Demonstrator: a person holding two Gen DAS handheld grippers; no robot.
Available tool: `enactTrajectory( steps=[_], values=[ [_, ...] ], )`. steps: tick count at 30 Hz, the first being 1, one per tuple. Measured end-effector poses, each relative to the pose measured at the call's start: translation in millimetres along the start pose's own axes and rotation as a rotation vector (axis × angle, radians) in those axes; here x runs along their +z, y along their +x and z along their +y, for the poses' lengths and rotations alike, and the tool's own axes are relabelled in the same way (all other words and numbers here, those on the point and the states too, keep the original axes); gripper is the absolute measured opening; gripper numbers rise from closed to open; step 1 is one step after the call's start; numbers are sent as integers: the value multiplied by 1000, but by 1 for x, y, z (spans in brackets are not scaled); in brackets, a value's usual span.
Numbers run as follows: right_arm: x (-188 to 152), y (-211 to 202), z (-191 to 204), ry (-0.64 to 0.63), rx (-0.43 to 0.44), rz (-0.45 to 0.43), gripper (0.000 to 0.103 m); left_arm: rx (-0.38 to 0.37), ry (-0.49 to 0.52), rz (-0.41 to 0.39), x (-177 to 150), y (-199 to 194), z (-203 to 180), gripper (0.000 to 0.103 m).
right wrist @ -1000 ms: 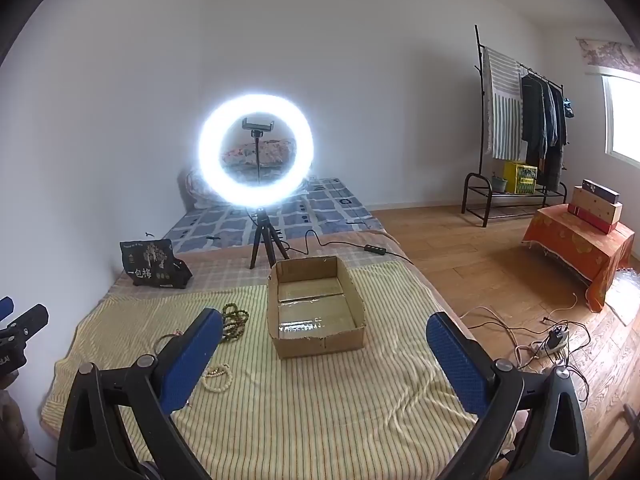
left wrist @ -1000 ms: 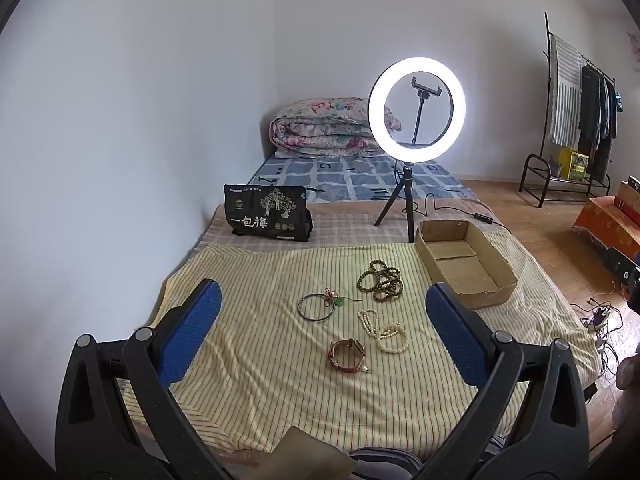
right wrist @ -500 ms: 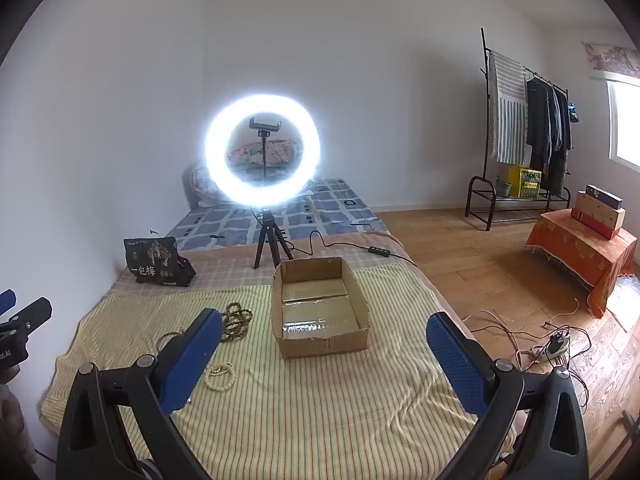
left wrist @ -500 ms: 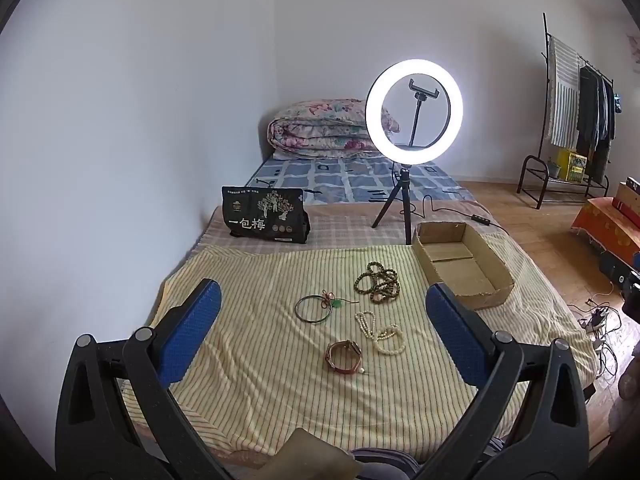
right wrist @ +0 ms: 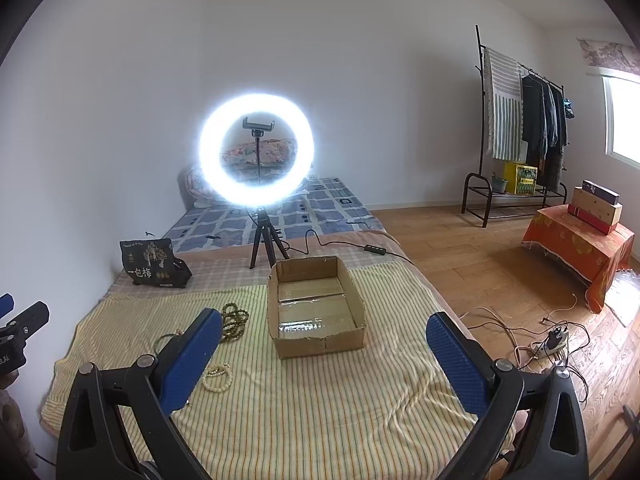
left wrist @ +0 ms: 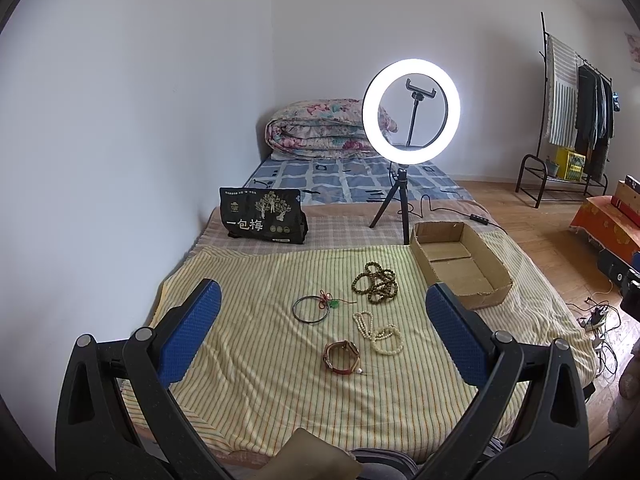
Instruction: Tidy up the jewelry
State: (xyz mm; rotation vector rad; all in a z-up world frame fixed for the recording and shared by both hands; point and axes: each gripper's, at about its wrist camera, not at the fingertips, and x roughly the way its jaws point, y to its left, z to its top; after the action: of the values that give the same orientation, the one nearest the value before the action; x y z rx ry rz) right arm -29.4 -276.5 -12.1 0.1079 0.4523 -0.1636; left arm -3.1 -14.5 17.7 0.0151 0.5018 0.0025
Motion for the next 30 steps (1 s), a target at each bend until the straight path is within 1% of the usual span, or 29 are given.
enactTrajectory(
  steps=[2, 3, 13, 14, 25, 30],
  values=[
    [0, 0, -1, 3, -1, 0, 103, -1, 0, 1, 2, -1, -3, 103],
    [0, 0, -1, 3, -1, 0, 103, -1, -1, 3, -4, 4, 6, 103],
    [0, 1, 0, 5, 0, 1, 103, -5, -2, 7, -1, 1, 0, 103],
    [0, 1, -1, 6, 0, 1, 103, -8, -5, 8, -1, 6, 7, 103],
    [-1, 1, 1, 4, 4, 5, 103, -7, -7, 13, 2, 9, 3, 103],
    [-1, 2, 2, 2, 9, 10, 103, -9, -4, 7, -3, 7, 7, 103]
  ],
)
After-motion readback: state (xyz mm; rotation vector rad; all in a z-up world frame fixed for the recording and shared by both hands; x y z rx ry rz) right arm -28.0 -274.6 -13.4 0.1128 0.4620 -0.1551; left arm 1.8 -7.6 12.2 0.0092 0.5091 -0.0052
